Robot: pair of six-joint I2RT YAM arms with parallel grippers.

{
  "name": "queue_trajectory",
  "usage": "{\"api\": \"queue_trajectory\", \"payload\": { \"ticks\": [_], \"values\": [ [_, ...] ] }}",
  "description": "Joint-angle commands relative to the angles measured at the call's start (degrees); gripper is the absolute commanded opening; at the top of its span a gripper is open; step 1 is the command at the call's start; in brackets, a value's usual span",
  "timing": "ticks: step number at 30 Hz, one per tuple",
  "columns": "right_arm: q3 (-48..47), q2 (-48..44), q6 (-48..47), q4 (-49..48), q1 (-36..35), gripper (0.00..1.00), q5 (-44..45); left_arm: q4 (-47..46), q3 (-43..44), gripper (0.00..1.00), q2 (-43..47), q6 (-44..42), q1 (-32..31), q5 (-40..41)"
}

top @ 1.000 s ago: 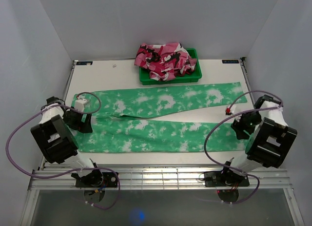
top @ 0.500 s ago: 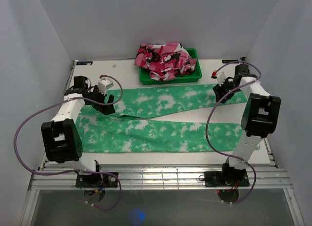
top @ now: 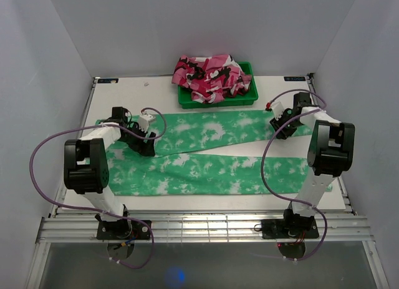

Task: Fold and stack the trousers
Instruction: Flatten the trousers out, then fold the trousers

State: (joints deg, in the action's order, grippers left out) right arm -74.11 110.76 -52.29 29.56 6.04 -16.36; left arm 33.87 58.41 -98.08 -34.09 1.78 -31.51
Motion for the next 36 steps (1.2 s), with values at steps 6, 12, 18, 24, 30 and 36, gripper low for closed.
{"api": "queue_trajectory", "payload": {
  "ticks": [6,12,18,24,30,36],
  "values": [
    [9.4,-9.2,-9.4,15.7,2.7,0.32,3.2,0.5,-4.5,0.87,3.9,-5.3,0.0,3.6],
    [-4.6,-7.1,-6.0,18.0,2.9,0.41,-2.4,1.4,-2.0,0.94,9.2,-2.7,0.5,-0.6],
    [-20.4,-0.4,-8.9,21.9,4.1,0.84,-2.5,8.4,18.0,0.98,3.8,-1.9,11.8,-11.0],
    [-29.3,6.2,-13.0,22.5,7.3,0.97,-0.9,15.3,43.4,0.98,-13.3,-3.8,19.9,-11.2],
    [-37.5,12.9,-14.3,20.9,10.3,0.93,0.2,16.6,59.0,0.87,-27.6,-4.1,23.9,-11.1],
    [-39.8,16.7,-17.5,17.8,11.5,0.89,0.2,16.8,60.8,0.84,-33.7,-8.0,24.7,-8.3]
  ]
}}
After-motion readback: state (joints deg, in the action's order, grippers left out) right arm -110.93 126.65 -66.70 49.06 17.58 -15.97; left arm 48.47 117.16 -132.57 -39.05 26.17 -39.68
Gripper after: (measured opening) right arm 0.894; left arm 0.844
